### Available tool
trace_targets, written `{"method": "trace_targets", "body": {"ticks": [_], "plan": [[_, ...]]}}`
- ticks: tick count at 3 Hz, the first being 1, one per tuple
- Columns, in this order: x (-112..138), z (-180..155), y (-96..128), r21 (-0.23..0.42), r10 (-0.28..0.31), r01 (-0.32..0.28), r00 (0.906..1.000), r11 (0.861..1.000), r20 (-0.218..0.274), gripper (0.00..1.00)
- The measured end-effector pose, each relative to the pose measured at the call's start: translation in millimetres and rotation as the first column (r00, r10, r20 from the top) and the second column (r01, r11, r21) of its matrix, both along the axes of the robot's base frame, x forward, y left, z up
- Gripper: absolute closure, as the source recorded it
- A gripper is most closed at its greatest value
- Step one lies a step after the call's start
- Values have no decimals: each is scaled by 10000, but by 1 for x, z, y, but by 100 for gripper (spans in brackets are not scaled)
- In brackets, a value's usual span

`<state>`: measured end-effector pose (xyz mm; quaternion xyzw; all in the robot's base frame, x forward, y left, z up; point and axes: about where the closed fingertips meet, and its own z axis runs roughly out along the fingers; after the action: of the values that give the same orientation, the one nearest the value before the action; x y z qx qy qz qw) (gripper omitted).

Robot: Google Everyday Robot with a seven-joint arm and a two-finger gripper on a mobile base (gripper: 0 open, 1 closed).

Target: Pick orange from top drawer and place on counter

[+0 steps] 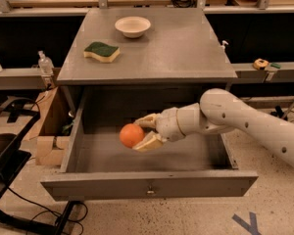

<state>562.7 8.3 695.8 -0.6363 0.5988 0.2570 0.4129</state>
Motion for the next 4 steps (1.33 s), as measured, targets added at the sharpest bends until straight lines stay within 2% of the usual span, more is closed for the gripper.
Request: {"method": "trace_targets", "body": {"ticks": [1,2,3,4], "plan": [[16,28,-11,377,-296,304,9993,9988,-216,100],[52,73,-30,648,-1156,1177,9927,9909,-352,100],[96,140,-51,902,-2279,2288,9735,9693,-207,100],[140,219,-68,1054,-3518,3477,9358,9317,225,100]]}}
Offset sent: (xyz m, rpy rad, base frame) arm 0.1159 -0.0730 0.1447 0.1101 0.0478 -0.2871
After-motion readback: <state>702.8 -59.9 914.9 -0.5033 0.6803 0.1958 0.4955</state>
